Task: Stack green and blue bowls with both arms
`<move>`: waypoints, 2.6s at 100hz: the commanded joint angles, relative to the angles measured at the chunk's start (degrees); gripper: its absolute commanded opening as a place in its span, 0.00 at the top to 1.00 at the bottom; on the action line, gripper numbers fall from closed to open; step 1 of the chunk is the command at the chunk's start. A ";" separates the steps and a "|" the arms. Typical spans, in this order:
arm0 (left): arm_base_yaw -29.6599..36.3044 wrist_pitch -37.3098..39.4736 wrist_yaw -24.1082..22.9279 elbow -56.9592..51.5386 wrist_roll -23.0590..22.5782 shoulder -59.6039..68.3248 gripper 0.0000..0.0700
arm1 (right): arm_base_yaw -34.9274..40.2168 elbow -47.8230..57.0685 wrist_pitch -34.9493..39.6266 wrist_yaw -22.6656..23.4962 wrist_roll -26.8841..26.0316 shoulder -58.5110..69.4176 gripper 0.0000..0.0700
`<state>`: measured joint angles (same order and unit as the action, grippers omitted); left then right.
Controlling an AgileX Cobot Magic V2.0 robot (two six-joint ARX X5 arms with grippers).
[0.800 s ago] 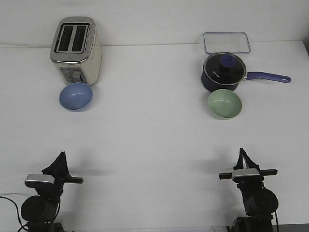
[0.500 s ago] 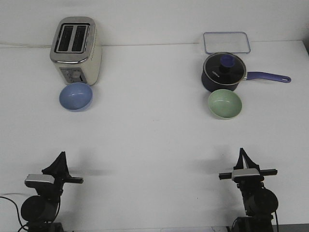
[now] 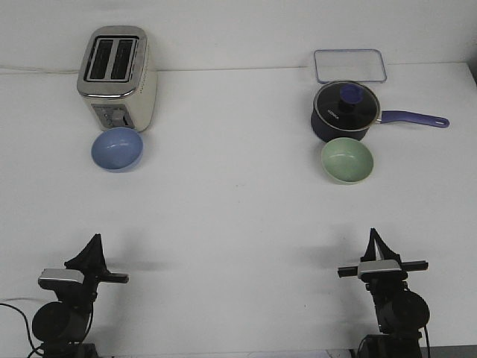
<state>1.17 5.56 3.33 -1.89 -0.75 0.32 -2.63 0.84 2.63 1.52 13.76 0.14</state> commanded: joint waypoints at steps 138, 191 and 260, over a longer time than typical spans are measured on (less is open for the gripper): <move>0.07 0.52 0.02 1.09 -0.72 -0.09 0.98 | -1.07 66.27 30.97 -2.36 -22.95 72.61 0.18; 0.07 0.52 0.02 1.09 -0.72 -0.09 0.98 | -5.70 78.66 26.08 0.98 -21.49 103.91 0.25; 0.07 0.50 0.02 1.09 -0.72 -0.07 0.98 | -6.36 78.75 31.19 8.70 -19.63 97.37 1.00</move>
<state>1.17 5.54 3.33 -1.89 -0.75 0.32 -8.99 78.63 33.85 8.95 -6.15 101.58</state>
